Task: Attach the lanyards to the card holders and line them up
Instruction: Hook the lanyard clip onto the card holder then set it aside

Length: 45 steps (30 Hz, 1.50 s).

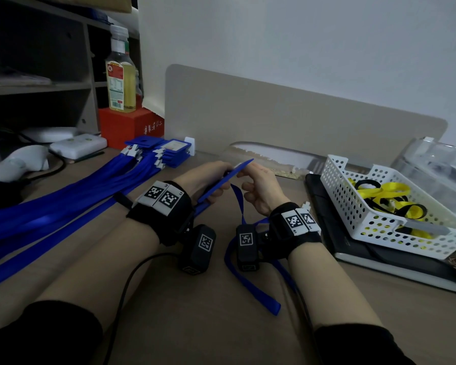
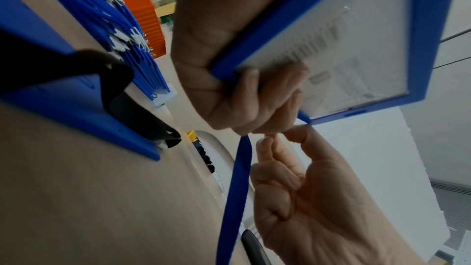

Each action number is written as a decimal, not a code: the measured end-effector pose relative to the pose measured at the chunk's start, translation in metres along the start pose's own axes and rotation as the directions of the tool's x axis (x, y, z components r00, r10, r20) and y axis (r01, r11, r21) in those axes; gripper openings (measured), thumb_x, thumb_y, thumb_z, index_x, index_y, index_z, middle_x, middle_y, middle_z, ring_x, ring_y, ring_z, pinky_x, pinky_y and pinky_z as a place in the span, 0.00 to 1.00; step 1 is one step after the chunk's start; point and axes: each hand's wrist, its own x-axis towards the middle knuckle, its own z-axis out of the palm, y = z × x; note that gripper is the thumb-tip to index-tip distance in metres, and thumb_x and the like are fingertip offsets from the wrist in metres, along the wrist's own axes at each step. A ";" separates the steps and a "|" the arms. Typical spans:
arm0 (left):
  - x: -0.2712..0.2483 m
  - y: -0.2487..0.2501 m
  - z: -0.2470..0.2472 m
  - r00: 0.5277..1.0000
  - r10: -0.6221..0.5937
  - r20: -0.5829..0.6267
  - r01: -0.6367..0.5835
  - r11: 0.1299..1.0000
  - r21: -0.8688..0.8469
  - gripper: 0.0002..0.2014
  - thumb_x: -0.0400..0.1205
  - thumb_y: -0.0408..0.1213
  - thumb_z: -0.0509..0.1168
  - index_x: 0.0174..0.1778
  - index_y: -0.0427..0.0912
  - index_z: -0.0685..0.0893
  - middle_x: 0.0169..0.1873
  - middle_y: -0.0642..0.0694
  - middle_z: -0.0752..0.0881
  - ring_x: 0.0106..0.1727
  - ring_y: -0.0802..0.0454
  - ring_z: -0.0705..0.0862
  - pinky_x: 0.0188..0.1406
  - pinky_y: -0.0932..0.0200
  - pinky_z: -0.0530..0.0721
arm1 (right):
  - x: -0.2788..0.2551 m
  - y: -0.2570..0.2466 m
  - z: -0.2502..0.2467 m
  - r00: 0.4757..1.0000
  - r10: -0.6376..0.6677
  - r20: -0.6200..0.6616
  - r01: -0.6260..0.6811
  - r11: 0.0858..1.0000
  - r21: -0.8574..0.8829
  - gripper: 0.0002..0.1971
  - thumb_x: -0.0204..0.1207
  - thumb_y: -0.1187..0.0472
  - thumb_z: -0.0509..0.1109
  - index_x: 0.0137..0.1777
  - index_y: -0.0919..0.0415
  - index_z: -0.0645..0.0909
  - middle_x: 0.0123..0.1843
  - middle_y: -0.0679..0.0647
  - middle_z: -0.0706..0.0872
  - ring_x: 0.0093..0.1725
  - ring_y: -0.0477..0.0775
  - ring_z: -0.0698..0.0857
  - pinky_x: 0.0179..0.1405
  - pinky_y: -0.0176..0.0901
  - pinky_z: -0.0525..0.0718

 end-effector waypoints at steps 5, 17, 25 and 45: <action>0.001 0.000 0.000 0.999 -0.026 0.048 0.026 1.000 -0.004 0.16 0.87 0.47 0.53 0.33 0.47 0.69 0.15 0.53 0.67 0.12 0.59 0.62 0.10 0.70 0.58 | -0.001 0.000 0.000 1.000 -0.014 -0.024 0.014 1.000 0.002 0.05 0.78 0.62 0.67 0.42 0.59 0.82 0.39 0.52 0.78 0.20 0.43 0.66 0.15 0.34 0.57; 0.001 0.006 0.001 0.943 0.220 -0.249 -0.195 0.973 0.121 0.18 0.87 0.47 0.55 0.35 0.43 0.78 0.29 0.44 0.80 0.30 0.48 0.79 0.34 0.58 0.74 | 0.005 -0.001 -0.008 0.975 -0.165 -0.151 0.195 0.957 0.214 0.14 0.78 0.70 0.62 0.33 0.55 0.74 0.30 0.47 0.73 0.20 0.40 0.65 0.17 0.32 0.57; 0.006 0.000 -0.014 0.828 0.429 -0.360 -0.267 0.867 0.420 0.15 0.83 0.46 0.65 0.45 0.38 0.90 0.42 0.44 0.89 0.43 0.51 0.85 0.50 0.52 0.83 | 0.004 0.000 -0.004 0.976 -0.218 -0.024 0.220 0.966 0.133 0.16 0.78 0.74 0.59 0.34 0.55 0.75 0.25 0.45 0.72 0.22 0.41 0.66 0.19 0.35 0.56; 0.013 0.001 -0.029 0.783 0.496 -0.376 -0.236 0.795 0.559 0.13 0.81 0.50 0.66 0.33 0.49 0.87 0.37 0.51 0.88 0.44 0.51 0.86 0.50 0.49 0.86 | -0.001 -0.001 0.000 0.971 -0.238 0.033 0.240 0.968 -0.076 0.07 0.77 0.69 0.70 0.38 0.59 0.82 0.31 0.52 0.77 0.23 0.44 0.66 0.18 0.35 0.60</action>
